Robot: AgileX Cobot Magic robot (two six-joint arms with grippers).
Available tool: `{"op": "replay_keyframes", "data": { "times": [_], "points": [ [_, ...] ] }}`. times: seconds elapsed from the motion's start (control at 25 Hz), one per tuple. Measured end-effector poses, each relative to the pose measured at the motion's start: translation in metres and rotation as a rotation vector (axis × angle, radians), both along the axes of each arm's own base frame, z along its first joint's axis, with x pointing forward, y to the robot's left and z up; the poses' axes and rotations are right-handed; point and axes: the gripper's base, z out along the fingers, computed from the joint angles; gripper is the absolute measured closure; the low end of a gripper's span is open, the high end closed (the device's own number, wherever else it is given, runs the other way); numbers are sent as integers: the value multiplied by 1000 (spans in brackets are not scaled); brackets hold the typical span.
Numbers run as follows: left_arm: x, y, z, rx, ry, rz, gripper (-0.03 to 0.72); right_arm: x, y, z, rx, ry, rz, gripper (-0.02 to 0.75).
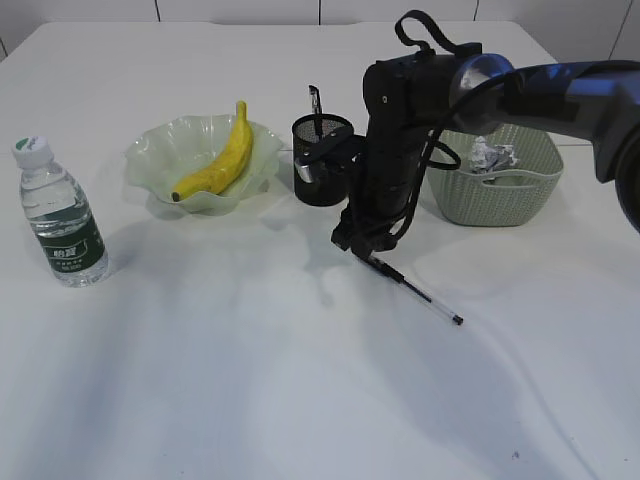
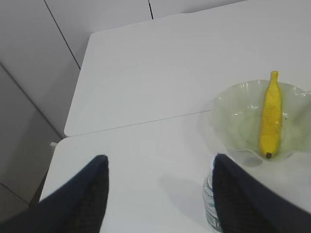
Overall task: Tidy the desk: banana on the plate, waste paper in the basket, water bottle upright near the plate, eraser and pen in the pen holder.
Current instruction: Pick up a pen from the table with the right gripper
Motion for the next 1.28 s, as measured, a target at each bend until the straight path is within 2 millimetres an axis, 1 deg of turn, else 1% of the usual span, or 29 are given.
{"op": "replay_keyframes", "data": {
  "times": [1.28],
  "points": [
    [0,0,0,0,2,0,214,10,4,3,62,-107,-59,477]
  ]
}}
